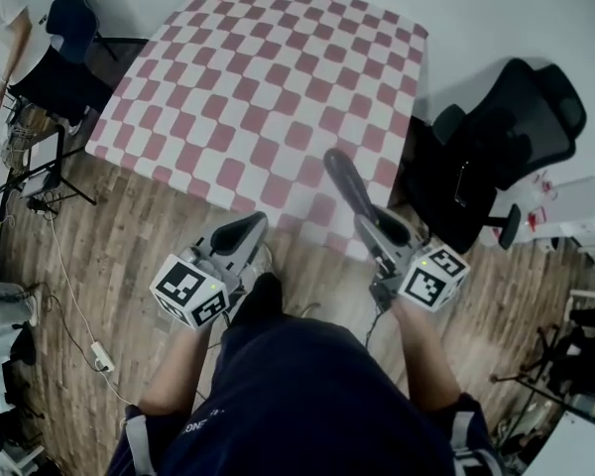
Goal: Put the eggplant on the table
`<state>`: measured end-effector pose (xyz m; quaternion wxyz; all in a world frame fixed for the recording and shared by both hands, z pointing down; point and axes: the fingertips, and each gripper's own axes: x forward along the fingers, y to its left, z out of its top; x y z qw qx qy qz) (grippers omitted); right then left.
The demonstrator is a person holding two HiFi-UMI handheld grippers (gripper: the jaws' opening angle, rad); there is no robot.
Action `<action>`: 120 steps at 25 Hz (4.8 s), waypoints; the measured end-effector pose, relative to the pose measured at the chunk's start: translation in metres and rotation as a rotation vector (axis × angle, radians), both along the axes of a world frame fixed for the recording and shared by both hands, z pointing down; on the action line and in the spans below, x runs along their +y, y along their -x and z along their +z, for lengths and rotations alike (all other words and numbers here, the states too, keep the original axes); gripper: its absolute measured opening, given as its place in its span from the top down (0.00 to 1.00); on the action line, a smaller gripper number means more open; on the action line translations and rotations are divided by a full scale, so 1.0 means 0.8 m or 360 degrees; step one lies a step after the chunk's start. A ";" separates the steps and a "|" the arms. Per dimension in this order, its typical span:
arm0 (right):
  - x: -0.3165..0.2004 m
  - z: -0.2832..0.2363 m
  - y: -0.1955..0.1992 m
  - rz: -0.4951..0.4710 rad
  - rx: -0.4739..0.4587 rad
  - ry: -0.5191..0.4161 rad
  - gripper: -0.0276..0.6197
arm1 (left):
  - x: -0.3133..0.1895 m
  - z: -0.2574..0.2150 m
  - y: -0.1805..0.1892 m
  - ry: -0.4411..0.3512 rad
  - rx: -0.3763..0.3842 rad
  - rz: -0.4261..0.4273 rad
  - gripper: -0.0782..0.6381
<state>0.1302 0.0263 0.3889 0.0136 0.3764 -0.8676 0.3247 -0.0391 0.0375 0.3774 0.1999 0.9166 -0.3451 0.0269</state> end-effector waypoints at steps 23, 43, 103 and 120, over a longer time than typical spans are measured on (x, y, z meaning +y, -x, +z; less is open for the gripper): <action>-0.330 0.211 0.088 0.0041 0.0451 0.0196 0.75 | -0.201 0.095 0.070 0.0295 -0.0073 0.0096 0.85; -0.425 0.335 0.120 -0.0297 0.0946 0.0095 0.74 | -0.217 0.147 0.046 0.0501 -0.0128 -0.0068 0.85; -0.147 -0.079 0.052 -0.0382 0.0143 -0.0412 0.93 | -0.178 -0.020 -0.042 -0.0019 -0.0113 0.0113 0.85; -0.146 -0.062 0.052 -0.0429 0.0164 -0.0353 0.93 | -0.178 -0.013 -0.041 -0.0008 -0.0109 0.0079 0.85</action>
